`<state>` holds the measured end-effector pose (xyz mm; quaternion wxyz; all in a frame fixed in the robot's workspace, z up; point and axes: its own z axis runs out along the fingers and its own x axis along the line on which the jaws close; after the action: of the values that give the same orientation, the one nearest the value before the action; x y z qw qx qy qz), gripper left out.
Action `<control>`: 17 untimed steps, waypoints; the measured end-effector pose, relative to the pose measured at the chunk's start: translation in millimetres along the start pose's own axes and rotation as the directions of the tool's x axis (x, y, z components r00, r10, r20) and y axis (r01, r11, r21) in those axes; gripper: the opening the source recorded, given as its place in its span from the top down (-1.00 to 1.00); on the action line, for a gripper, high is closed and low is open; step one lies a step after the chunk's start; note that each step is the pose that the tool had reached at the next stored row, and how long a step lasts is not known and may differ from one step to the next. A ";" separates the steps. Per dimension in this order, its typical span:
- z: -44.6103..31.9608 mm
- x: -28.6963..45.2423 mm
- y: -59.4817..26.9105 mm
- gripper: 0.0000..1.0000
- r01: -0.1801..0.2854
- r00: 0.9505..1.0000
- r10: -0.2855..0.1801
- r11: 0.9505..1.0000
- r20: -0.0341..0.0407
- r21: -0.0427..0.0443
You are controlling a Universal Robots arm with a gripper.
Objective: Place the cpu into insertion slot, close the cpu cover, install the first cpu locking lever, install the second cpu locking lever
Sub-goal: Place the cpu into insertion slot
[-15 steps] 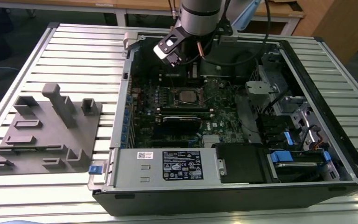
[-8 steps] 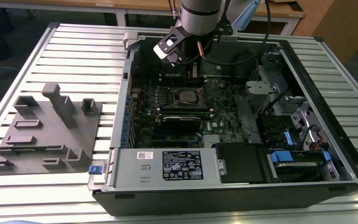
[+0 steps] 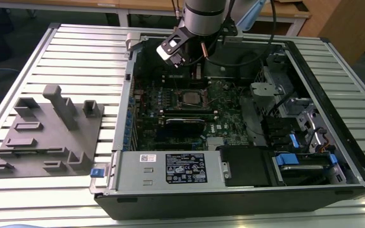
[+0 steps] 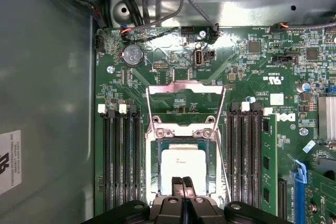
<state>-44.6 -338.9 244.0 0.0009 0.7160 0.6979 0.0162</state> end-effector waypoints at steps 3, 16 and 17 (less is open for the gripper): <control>0.2 -3.0 0.1 0.80 0.000 1.000 0.000 1.000 0.000 0.000; 13.1 -6.8 -1.0 0.80 0.000 1.000 0.000 1.000 0.000 0.000; 13.1 -6.8 -1.0 0.80 0.000 1.000 0.000 1.000 0.000 0.000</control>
<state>-45.5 -345.4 230.7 0.0009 0.7161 0.6978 0.0164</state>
